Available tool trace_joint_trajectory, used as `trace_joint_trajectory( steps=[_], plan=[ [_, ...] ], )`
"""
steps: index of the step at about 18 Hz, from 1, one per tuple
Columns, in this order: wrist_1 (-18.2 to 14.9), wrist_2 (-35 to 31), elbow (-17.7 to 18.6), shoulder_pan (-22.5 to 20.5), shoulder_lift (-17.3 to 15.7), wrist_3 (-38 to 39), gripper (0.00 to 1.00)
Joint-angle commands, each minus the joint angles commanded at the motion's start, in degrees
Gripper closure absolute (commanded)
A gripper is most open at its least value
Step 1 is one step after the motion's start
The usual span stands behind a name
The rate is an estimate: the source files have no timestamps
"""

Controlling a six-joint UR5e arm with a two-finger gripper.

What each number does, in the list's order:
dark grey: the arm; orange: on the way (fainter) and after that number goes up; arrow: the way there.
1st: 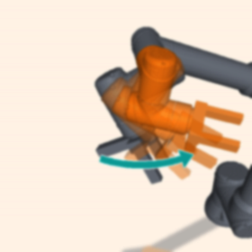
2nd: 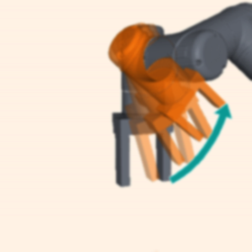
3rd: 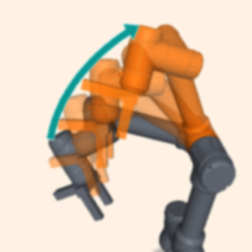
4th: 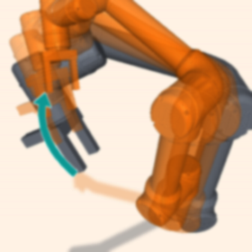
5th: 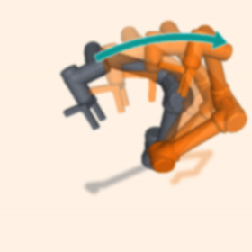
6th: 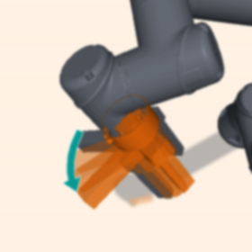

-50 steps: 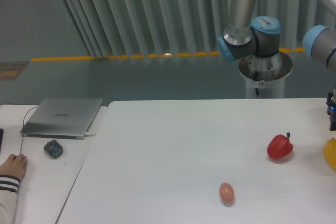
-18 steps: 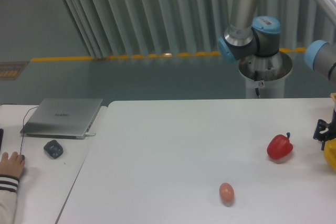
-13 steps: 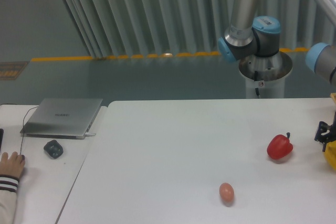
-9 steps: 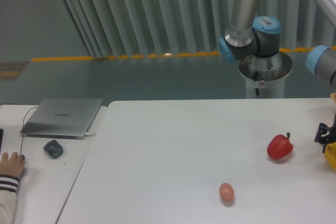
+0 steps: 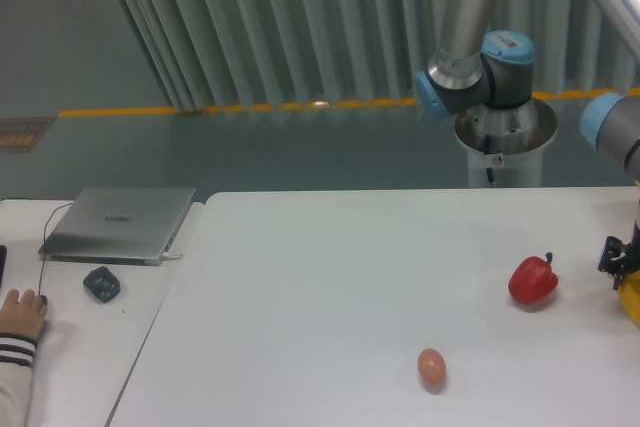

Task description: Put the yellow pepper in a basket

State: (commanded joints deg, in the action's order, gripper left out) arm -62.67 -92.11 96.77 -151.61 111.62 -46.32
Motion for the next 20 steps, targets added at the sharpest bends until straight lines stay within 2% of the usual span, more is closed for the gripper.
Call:
trace_joint_trajectory(
  steps=[8, 10, 15, 20],
  plan=[
    [0.0, 0.26, -0.35, 0.26, -0.52, -0.09, 0.38],
    [-0.26, 0.44, -0.61, 1.66, -0.88, -0.09, 0.38],
    [-0.88, 0.53, -0.88, 4.22, -4.04, 0.0, 0.38],
    [-1.14, 1.41, -1.4, 3.87, -7.29, -1.31, 0.38]
  ],
)
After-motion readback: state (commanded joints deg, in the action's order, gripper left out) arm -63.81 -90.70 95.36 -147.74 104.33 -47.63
